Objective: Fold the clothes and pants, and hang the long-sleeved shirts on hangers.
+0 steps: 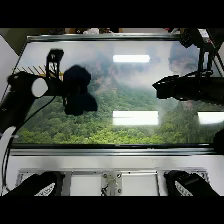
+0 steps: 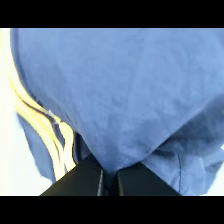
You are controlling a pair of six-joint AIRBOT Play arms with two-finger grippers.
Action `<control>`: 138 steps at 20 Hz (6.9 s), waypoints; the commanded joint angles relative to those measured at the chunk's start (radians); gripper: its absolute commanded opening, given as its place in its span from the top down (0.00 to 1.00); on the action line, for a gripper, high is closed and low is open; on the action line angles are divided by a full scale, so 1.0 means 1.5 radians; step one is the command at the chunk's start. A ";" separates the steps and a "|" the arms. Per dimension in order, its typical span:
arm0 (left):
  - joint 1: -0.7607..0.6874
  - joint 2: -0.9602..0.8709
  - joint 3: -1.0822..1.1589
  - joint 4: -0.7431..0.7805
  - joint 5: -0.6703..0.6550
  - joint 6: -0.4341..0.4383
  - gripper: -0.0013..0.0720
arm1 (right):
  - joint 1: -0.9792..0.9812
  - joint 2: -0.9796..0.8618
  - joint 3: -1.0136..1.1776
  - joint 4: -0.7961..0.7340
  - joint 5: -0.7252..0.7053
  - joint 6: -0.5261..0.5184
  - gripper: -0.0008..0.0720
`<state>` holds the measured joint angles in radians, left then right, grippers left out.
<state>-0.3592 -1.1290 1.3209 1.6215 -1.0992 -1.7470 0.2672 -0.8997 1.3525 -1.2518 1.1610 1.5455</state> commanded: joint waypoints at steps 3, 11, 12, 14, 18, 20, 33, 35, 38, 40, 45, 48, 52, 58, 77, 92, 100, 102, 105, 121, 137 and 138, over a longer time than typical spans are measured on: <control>-0.199 0.105 0.084 -0.001 0.120 0.000 0.95 | -0.055 0.046 0.006 -0.066 -0.096 -0.025 0.98; -0.366 -0.065 0.083 -0.002 0.046 0.038 0.95 | -0.195 0.097 0.006 -0.071 -0.105 -0.016 0.98; -0.373 -0.093 0.083 -0.002 0.052 0.071 0.95 | -0.195 0.097 0.006 -0.071 -0.105 -0.016 0.98; -0.376 -0.145 0.083 -0.018 0.060 0.128 0.95 | -0.195 0.095 0.006 -0.071 -0.105 -0.016 0.98; -0.301 -0.206 0.083 -0.264 0.040 0.319 0.95 | -0.195 0.091 0.003 -0.071 -0.105 -0.016 0.98; -0.251 -0.220 0.083 -0.387 0.023 0.379 0.95 | -0.195 0.089 0.003 -0.071 -0.105 -0.016 0.98; 0.012 -0.227 -0.121 -0.438 0.044 0.109 0.04 | -0.195 0.068 -0.002 -0.052 -0.018 -0.016 0.98; 0.025 -0.227 -0.186 -0.463 0.078 0.087 0.04 | -0.195 0.063 -0.002 -0.040 -0.017 -0.016 0.98; 0.030 -0.245 -0.241 -0.565 0.092 0.113 0.04 | -0.195 0.055 -0.002 -0.017 -0.018 -0.016 0.98; 0.030 -0.274 -0.246 -0.617 0.070 0.139 0.04 | -0.195 0.047 -0.002 0.004 -0.018 -0.016 0.98; 0.030 -0.326 -0.246 -0.755 0.040 0.213 0.04 | -0.195 0.037 -0.002 0.028 -0.017 -0.016 0.98; 0.030 -0.332 -0.246 -0.762 0.026 0.229 0.04 | -0.195 0.037 -0.002 0.028 -0.013 -0.015 0.98; 0.021 -0.332 -0.246 -0.762 0.025 0.232 0.70 | -0.195 0.027 -0.005 0.028 0.029 0.017 0.98; 0.078 -0.295 -0.244 -0.762 0.020 0.260 0.95 | -0.247 -0.001 -0.078 0.019 0.100 0.017 0.98; 0.202 -0.207 -0.242 -0.727 0.023 0.277 0.95 | -0.103 -0.252 -0.448 0.129 -0.215 -0.004 0.92; 0.332 0.225 0.202 -0.726 -0.099 0.266 0.95 | -0.206 0.196 0.121 -0.036 -0.019 -0.027 0.98; 0.332 0.313 0.187 -0.518 -0.150 0.125 0.95 | -0.206 0.203 0.121 -0.036 -0.026 0.035 0.98; 0.332 0.309 0.121 -0.517 -0.153 0.106 0.95 | -0.205 0.155 0.121 -0.002 -0.022 0.037 0.98; 0.312 0.260 -0.038 -0.516 -0.152 0.100 0.95 | -0.199 0.020 0.120 0.073 -0.006 0.037 0.98; 0.321 -0.335 0.252 -0.492 -0.069 0.122 0.06 | -0.222 -0.308 0.204 0.054 -0.230 -0.002 0.09; 0.195 -0.389 -0.131 -0.606 0.071 0.149 0.07 | -0.243 0.117 -0.292 0.021 -0.086 0.037 0.09; 0.193 -0.391 -0.122 -0.606 0.082 0.145 0.07 | -0.251 0.120 -0.308 0.021 -0.069 0.044 0.09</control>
<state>-0.0406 -1.6894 1.1198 0.7475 -1.0367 -1.5337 -0.0967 -0.7689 0.9756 -1.2163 1.0180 1.5658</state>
